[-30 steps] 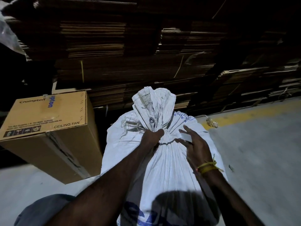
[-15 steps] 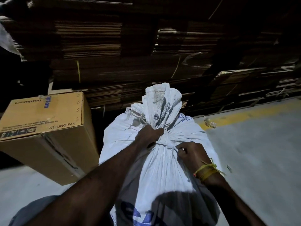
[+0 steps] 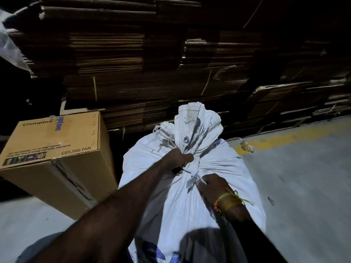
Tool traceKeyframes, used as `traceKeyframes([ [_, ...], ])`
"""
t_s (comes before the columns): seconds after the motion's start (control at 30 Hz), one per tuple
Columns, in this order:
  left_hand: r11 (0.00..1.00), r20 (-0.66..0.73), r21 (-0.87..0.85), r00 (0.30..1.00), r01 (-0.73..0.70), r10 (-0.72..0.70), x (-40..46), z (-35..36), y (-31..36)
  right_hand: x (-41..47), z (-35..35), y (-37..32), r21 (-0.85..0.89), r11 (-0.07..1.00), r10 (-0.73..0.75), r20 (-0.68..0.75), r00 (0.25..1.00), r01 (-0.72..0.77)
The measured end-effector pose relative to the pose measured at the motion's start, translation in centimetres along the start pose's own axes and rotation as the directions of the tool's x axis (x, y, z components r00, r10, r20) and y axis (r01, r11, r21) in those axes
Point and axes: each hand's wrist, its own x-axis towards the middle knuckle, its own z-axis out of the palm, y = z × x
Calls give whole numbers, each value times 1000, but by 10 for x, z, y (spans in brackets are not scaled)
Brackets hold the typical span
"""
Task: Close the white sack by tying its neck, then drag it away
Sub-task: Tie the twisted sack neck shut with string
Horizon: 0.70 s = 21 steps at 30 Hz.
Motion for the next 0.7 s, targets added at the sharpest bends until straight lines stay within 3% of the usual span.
traceKeyframes([
  [0.1,1000,8,7,1000,13,-13,-1,-3,3,3,-3,-10,-137,990,8,-122,992,-25],
  [0.3,996,-75,29,994,-78,80,2,8,-7,-1,8,-23,-317,945,-149,-189,971,84],
  [0.47,999,-74,-31,997,16,-18,-11,9,-7,-13,25,-35,-285,955,-140,-202,969,79],
  [0.6,992,-65,-67,993,-105,101,-27,14,-13,-9,15,-31,-161,987,-43,-160,986,17],
  [0.7,984,-76,120,987,-134,143,-38,14,-22,-7,15,-26,-109,994,-29,-154,988,12],
])
